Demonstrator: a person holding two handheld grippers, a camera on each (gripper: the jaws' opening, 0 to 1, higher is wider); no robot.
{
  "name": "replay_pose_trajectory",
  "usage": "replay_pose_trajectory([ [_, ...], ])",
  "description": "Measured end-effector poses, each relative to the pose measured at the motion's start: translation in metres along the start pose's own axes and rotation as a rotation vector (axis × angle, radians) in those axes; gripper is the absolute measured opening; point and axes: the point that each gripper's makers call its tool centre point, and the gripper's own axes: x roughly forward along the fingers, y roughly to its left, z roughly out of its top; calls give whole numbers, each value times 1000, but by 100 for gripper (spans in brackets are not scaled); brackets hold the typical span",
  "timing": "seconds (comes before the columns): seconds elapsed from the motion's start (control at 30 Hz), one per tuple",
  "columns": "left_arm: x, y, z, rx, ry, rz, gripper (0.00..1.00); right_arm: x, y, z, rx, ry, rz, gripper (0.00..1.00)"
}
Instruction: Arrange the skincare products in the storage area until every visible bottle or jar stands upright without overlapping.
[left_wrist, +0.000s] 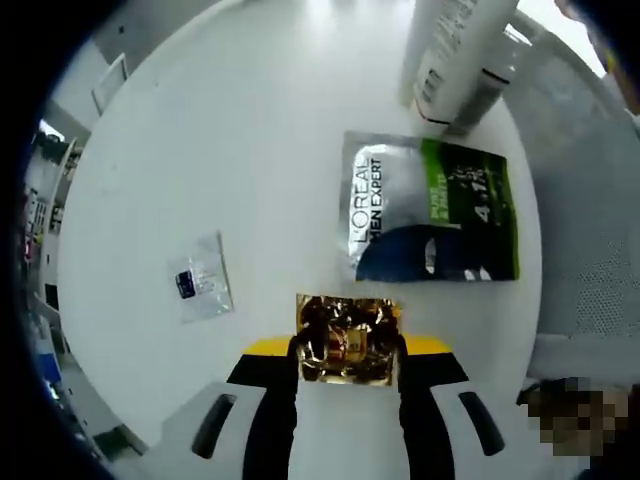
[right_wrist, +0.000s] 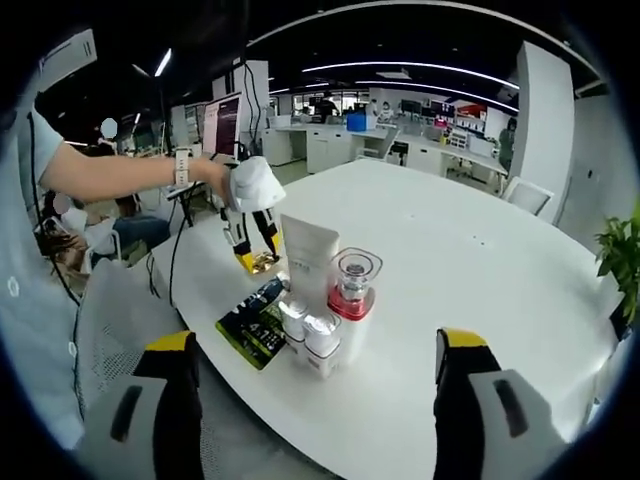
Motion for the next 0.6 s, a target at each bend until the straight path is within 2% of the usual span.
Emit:
replay_pose_trajectory([
  [0.27, 6, -19, -3, 20, 18, -26, 36, -2, 1, 2, -12, -4, -5, 98],
  [0.6, 9, -26, 0, 13, 17, -17, 36, -2, 3, -2, -12, 7, -4, 97],
])
